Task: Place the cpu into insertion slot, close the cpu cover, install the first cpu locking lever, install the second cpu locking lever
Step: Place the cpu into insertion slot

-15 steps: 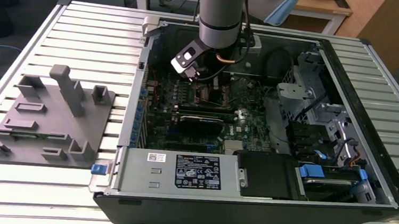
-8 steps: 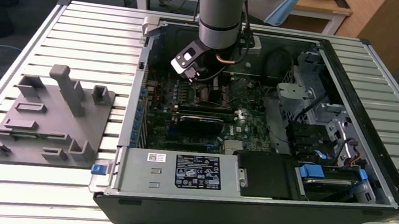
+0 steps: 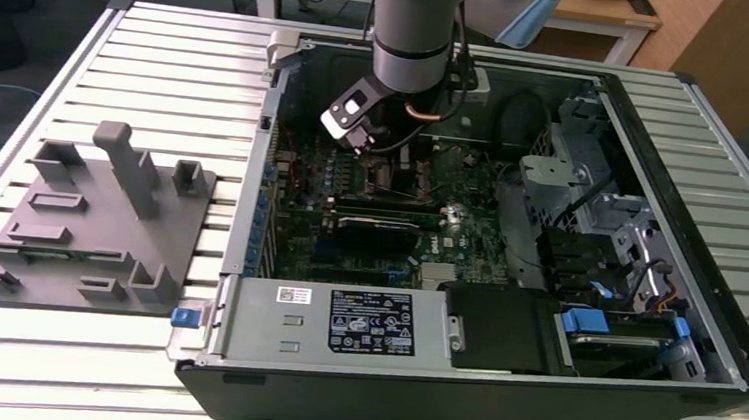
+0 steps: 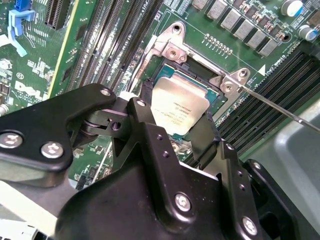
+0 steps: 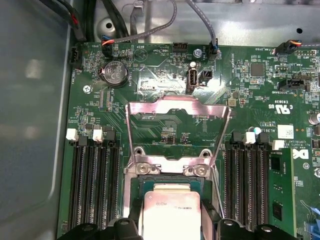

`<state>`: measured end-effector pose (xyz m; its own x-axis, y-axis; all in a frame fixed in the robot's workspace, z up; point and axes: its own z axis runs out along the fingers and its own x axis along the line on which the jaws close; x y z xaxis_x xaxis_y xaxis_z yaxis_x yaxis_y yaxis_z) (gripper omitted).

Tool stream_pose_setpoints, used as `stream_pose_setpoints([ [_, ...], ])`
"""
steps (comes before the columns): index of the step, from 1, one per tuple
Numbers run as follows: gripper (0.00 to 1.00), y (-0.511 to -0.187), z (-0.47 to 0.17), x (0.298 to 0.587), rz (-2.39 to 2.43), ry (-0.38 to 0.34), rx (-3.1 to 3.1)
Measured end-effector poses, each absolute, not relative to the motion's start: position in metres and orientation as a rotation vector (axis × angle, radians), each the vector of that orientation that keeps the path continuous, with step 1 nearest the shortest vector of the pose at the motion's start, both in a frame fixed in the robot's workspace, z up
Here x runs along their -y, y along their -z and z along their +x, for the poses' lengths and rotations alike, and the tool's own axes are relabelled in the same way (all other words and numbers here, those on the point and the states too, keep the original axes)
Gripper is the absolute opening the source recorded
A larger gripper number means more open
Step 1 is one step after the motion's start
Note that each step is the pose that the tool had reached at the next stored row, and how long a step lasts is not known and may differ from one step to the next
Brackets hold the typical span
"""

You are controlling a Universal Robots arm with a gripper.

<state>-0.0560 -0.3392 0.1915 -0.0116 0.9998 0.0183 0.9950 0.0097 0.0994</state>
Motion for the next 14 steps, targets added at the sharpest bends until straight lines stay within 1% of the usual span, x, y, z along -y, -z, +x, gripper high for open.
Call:
stream_pose_setpoints([
  [14,0.54,-0.1910,-0.0560,0.3392,2.167,-0.130,-2.191],
])
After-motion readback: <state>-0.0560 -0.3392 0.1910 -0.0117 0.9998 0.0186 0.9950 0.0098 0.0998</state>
